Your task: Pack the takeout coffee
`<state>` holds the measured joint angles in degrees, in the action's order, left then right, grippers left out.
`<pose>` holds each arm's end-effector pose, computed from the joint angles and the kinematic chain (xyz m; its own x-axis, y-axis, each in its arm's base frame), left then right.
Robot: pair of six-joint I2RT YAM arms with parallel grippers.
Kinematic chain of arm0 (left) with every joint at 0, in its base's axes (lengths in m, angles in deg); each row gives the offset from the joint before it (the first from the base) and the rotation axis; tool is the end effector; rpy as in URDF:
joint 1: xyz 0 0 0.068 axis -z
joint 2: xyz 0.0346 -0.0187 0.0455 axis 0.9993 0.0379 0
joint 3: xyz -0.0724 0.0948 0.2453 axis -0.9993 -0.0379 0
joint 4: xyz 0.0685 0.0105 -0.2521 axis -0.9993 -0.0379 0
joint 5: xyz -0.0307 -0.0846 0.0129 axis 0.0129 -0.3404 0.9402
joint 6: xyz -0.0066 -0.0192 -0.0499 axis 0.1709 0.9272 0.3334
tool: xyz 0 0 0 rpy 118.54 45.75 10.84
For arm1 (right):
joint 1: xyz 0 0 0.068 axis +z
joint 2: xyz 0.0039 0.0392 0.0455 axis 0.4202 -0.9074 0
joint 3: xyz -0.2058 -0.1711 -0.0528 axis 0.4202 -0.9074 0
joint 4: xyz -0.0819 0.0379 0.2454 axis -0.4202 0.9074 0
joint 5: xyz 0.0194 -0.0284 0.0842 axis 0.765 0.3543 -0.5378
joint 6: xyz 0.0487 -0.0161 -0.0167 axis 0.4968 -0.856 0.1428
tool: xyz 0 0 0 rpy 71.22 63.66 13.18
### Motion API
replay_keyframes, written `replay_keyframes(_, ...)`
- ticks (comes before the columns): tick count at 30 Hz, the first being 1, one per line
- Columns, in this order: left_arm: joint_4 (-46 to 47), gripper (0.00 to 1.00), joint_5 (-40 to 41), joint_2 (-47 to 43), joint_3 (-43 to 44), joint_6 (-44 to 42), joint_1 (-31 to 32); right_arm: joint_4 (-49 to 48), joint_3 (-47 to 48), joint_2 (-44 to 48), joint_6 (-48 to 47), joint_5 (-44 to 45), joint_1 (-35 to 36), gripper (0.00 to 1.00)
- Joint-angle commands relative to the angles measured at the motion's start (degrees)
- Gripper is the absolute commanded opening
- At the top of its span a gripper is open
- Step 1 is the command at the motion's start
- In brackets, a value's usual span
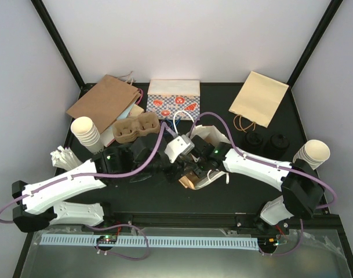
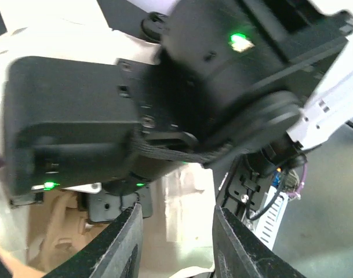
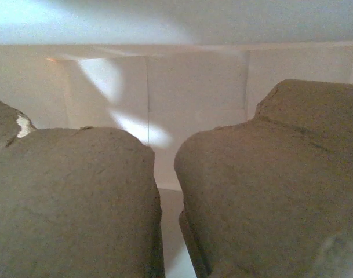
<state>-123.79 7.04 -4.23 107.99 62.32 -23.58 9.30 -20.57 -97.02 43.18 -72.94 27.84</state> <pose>0.0992 -0.2124 0.3819 -0.4957 0.3380 -0.8000 0.8176 0.4925 -0.2984 0.1746 0.2217 0.2124 -0.7047 -0.6066 -0.3680 -0.6369 0.7694 -0.0485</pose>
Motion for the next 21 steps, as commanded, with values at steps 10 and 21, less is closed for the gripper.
replay_keyframes(10,9.4,0.26,7.7,5.6,-3.4,4.4,9.6,1.5,0.4,-1.9,-1.2,-1.3,0.4,0.23)
replay_keyframes(21,19.6,0.31,7.0,7.4,-9.5,8.9,9.7,1.5,0.3,-1.7,-1.4,-1.7,0.4,0.23)
